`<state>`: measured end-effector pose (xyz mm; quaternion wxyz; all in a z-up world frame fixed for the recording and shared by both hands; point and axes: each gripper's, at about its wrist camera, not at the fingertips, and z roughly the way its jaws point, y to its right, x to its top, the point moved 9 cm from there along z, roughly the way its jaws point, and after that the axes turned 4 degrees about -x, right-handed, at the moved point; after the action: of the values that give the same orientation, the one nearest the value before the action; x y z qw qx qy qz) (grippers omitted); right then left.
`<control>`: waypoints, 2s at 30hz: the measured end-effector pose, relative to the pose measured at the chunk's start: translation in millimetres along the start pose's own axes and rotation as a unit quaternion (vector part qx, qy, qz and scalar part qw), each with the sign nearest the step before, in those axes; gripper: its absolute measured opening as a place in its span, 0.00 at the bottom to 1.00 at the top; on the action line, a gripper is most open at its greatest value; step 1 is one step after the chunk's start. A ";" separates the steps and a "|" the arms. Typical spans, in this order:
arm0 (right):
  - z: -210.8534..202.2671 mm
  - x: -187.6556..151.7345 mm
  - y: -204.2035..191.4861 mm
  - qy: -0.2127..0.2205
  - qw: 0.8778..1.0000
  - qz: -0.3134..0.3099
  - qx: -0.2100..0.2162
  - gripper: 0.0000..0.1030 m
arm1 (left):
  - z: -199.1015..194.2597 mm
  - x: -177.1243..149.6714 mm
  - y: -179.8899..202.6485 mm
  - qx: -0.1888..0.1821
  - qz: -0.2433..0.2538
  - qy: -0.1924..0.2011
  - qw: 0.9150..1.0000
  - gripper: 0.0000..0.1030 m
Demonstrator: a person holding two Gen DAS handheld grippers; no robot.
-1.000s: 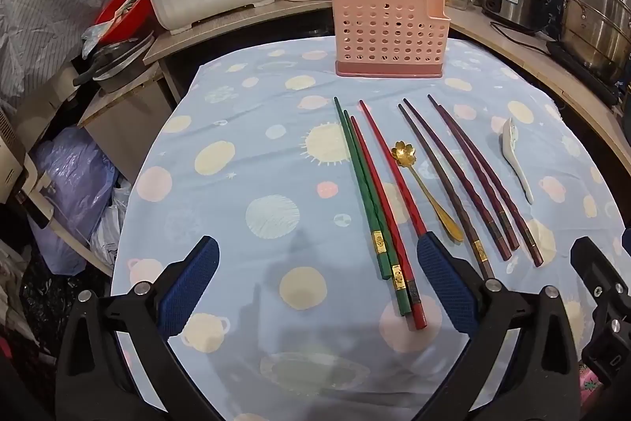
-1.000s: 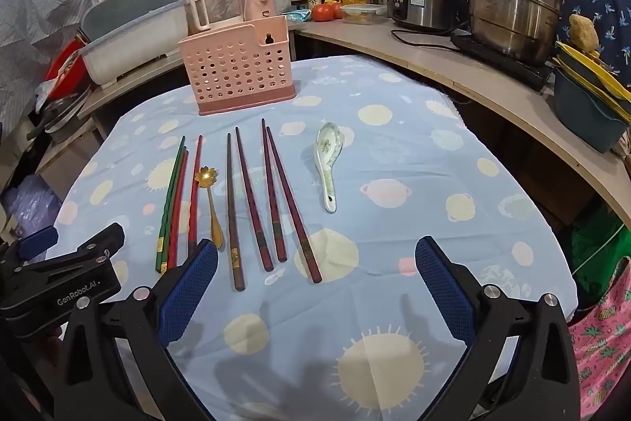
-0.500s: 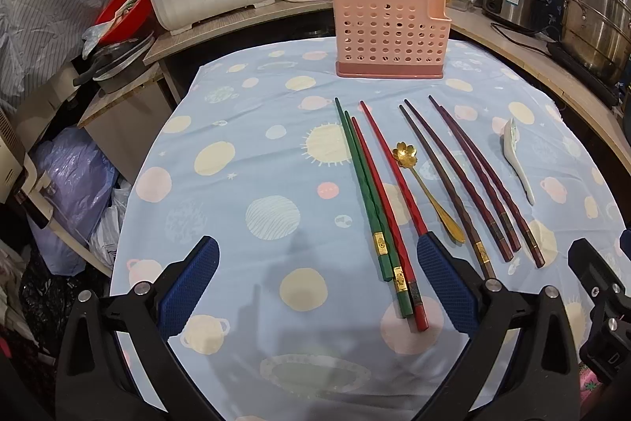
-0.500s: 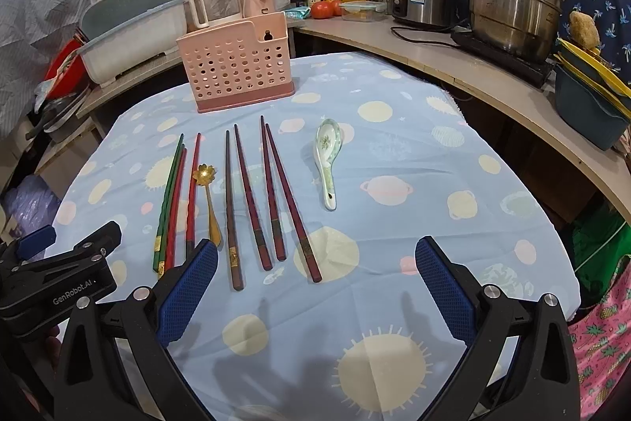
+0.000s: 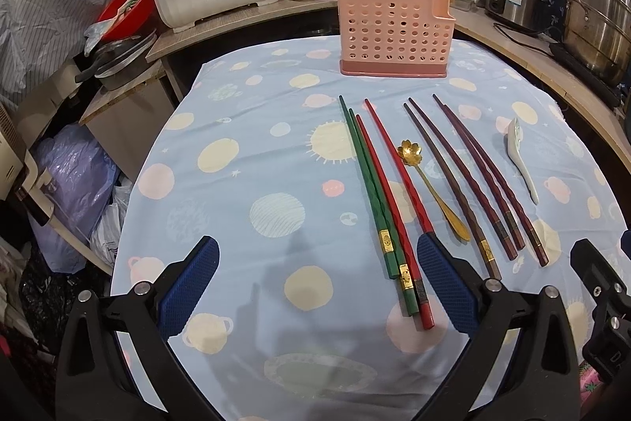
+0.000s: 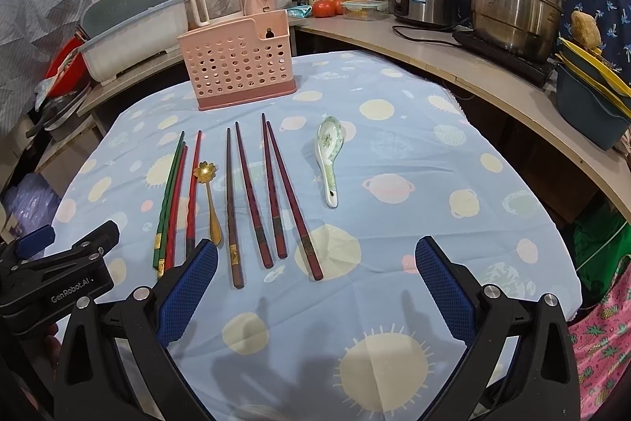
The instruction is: Organize utensils
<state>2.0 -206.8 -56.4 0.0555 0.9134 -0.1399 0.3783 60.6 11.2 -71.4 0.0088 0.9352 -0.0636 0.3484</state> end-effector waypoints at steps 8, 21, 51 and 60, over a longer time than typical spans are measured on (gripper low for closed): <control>4.7 -5.3 -1.5 -0.009 1.000 0.001 0.003 0.94 | 2.8 -4.0 -1.3 0.000 0.000 -0.002 1.000 0.93; 3.7 -6.7 -8.9 -0.006 1.000 -0.010 0.009 0.94 | 5.2 -9.0 -9.0 0.000 -0.009 -0.001 1.000 0.93; -4.9 -7.2 -8.7 0.002 1.000 -0.007 0.009 0.94 | -3.5 -8.1 -8.9 -0.002 -0.009 0.006 1.000 0.93; -4.5 -7.4 -8.9 0.002 1.000 -0.007 0.009 0.94 | -3.0 -8.2 -10.3 0.001 -0.010 0.004 1.000 0.93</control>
<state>-3.4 -195.7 -58.4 0.0497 0.9141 -0.1302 0.3808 53.7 22.5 -74.3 0.0118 0.9345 -0.0541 0.3517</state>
